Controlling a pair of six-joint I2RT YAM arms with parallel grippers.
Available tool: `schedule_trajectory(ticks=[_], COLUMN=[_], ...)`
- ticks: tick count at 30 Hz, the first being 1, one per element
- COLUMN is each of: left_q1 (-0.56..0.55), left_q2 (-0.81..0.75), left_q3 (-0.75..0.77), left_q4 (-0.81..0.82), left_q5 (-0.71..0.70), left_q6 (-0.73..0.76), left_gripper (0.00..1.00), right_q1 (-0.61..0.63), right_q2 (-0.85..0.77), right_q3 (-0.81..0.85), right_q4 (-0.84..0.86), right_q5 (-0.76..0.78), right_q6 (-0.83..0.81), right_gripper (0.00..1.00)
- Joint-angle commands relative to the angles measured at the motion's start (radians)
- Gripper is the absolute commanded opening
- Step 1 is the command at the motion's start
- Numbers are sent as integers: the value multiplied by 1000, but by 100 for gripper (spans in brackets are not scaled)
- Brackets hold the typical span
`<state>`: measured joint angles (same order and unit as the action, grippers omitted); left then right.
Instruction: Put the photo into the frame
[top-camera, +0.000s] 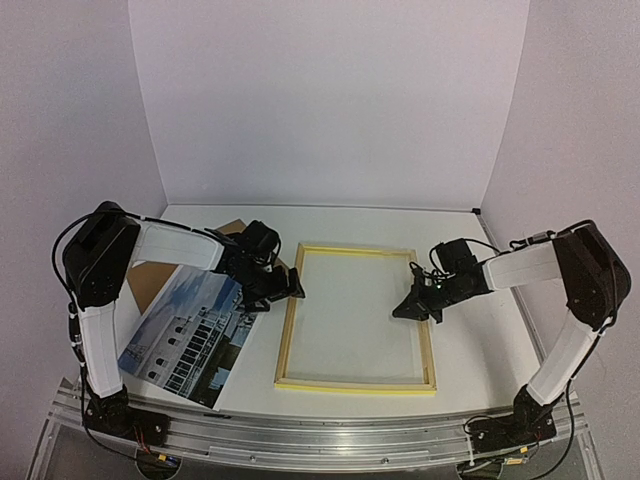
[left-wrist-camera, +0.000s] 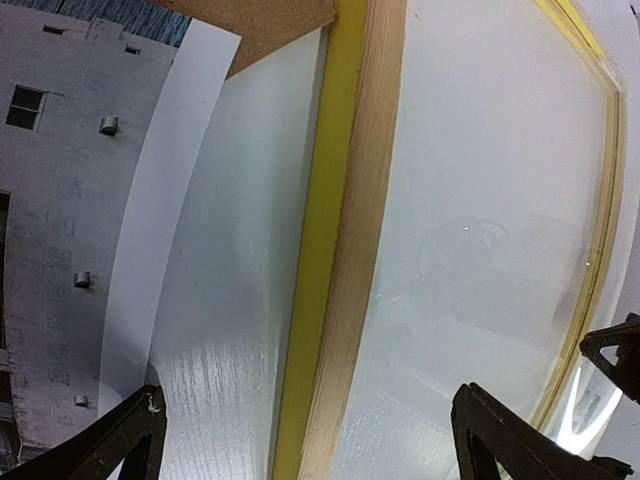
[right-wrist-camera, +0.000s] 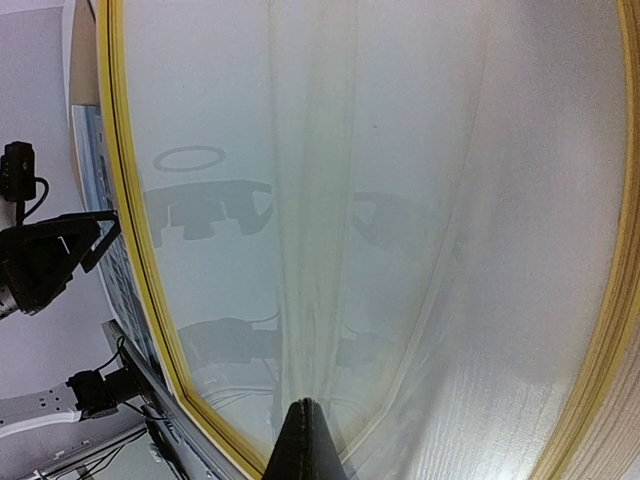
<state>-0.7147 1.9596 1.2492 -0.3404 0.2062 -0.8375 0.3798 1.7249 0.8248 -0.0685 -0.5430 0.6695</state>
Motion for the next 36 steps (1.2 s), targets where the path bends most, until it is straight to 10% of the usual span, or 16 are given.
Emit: schedule_trajectory(ticks=[1, 15, 26, 36], left_q1=[-5, -6, -8, -8], left_q2=[24, 59, 73, 71], left_q3=[45, 75, 93, 87], left_q4=[-8, -37, -98, -92], left_q5=[-5, -31, -103, -103], left_q6=[6, 16, 18, 25], left_gripper=[99, 65, 44, 39], right_q1=[-1, 0, 0, 0], right_q2=[36, 68, -15, -161], right_q3=[44, 79, 108, 219], right_q4=[-45, 24, -112, -528], right_q5=[-22, -89, 28, 431], right_q6=[-27, 36, 6, -29], right_gripper=[0, 1, 32, 59])
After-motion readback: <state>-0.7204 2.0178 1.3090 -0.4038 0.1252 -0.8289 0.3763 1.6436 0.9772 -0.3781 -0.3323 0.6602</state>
